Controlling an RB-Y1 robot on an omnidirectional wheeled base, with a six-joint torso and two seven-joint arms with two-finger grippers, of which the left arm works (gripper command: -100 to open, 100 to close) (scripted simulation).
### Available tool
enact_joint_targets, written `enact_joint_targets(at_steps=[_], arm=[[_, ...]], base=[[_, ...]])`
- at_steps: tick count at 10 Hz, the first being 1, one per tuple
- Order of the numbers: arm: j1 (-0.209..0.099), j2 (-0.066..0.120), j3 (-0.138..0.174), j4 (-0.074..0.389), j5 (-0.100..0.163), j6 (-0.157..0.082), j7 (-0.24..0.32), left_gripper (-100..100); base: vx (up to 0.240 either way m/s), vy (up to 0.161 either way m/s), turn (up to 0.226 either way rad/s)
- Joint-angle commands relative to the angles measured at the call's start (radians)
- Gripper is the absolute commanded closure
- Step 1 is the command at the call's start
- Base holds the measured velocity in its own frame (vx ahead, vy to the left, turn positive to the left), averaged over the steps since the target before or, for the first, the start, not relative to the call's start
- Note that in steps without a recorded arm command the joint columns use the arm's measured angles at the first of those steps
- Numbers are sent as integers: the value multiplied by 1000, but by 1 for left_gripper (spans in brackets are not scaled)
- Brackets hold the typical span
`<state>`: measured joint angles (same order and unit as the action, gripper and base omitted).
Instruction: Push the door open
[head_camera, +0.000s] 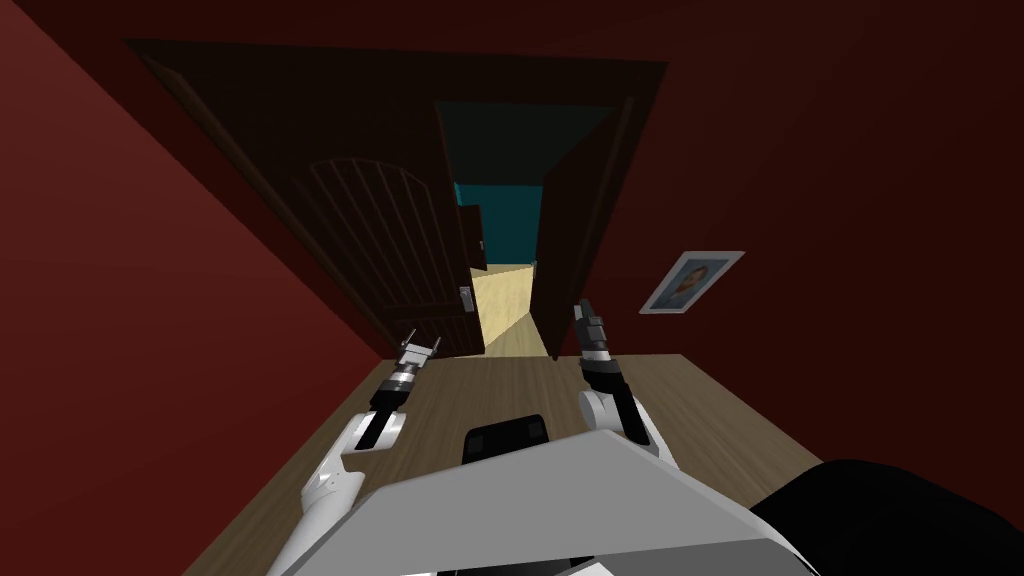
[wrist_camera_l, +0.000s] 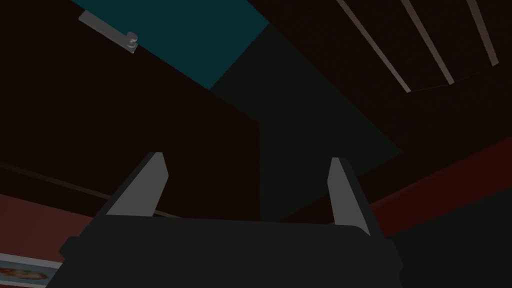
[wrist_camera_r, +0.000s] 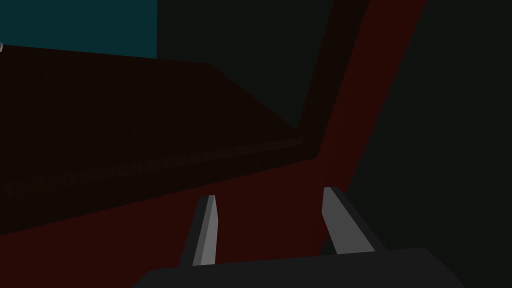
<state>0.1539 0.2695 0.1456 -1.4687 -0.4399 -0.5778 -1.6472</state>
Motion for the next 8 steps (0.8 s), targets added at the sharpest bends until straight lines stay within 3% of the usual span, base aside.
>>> enact_joint_targets(at_steps=[1,8], arm=[[-14,7,7,35,-11,-6,-44,-100],[-57,34,31,148,-63,-11,-226,-100]], base=[[67,-13,-13],[87,-30,-10]])
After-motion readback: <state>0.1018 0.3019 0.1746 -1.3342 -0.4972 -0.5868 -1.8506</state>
